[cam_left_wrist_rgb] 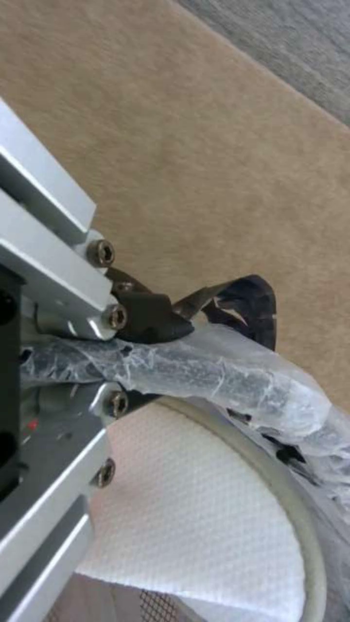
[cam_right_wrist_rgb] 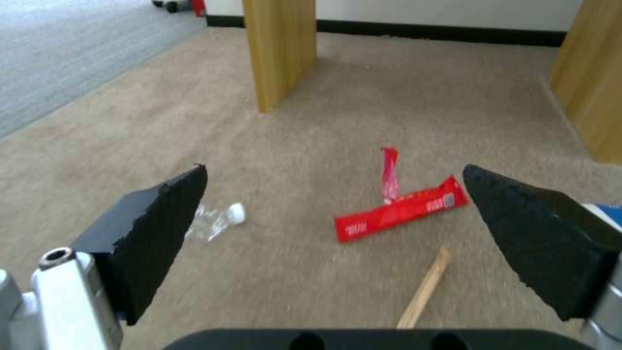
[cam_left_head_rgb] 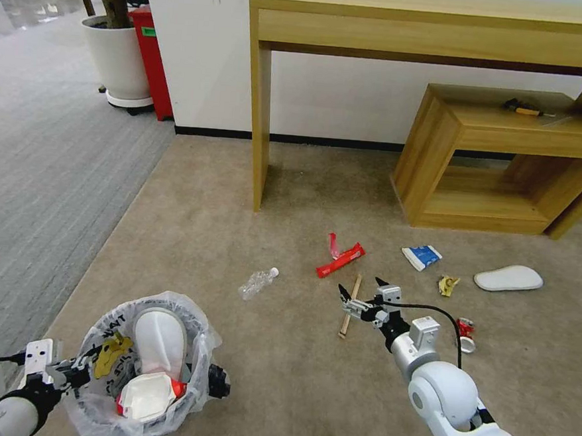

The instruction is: Pick up the trash bin and place the garbage on the floor into it.

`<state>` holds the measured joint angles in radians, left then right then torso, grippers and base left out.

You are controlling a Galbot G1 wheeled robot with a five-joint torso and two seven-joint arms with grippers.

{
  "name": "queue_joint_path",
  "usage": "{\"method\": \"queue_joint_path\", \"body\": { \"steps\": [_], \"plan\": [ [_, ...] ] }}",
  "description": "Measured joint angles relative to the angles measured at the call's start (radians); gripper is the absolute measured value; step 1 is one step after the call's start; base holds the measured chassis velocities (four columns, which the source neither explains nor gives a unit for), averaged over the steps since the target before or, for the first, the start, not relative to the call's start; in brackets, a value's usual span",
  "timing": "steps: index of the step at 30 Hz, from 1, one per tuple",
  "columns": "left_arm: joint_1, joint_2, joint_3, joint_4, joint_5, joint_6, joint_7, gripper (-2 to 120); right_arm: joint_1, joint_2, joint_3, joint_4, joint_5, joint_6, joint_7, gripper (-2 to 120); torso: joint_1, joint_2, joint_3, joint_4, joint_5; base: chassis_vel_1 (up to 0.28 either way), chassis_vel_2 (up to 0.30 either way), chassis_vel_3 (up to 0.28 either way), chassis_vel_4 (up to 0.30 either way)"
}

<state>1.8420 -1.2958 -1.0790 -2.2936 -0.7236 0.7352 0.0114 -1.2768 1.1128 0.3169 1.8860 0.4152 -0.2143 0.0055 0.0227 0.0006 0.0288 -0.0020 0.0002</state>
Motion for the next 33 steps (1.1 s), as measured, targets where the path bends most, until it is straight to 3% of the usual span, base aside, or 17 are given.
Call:
{"method": "queue_joint_path", "body": {
  "steps": [11, 15, 22, 29, 33],
  "plan": [
    [0.002, -0.003, -0.009, 0.004, -0.001, 0.0, 0.002, 1, 0.007, 0.019, -0.006, -0.039, 0.004, -0.018, 0.015, 100, 0.0, 0.0, 0.0, 0.0, 0.0003, -0.216, 0.234, 0.222, -0.235],
    [-0.012, 0.008, -0.026, 0.035, -0.011, 0.0, 0.009, 1, 0.034, 0.044, 0.0, -0.13, 0.059, -0.051, 0.051, 100, 0.001, 0.0, 0.0, 0.0001, -0.0002, -0.105, 0.106, 0.135, -0.111],
    [-0.022, 0.054, -0.105, 0.122, -0.053, 0.0, 0.053, 1, 0.089, 0.094, 0.013, -0.413, 0.07, -0.031, 0.064, 100, 0.0, 0.0, 0.0, 0.0, 0.0001, 0.0, 0.0, 0.0, 0.0],
    [-0.007, 0.057, -0.127, 0.127, -0.053, 0.0, 0.063, 1, 0.138, 0.152, -0.007, -0.565, 0.087, -0.014, 0.066, 100, 0.0, 0.0, 0.0, 0.0002, 0.0001, 0.0, 0.0, 0.0, 0.0],
    [-0.012, 0.048, -0.112, 0.113, -0.044, 0.0, 0.056, 1, 0.171, 0.184, -0.027, -0.64, 0.099, -0.014, 0.082, 93, 0.0, 0.0, 0.0, 0.0001, 0.0001, 0.0, 0.0, 0.0, 0.0]
  ]
}}
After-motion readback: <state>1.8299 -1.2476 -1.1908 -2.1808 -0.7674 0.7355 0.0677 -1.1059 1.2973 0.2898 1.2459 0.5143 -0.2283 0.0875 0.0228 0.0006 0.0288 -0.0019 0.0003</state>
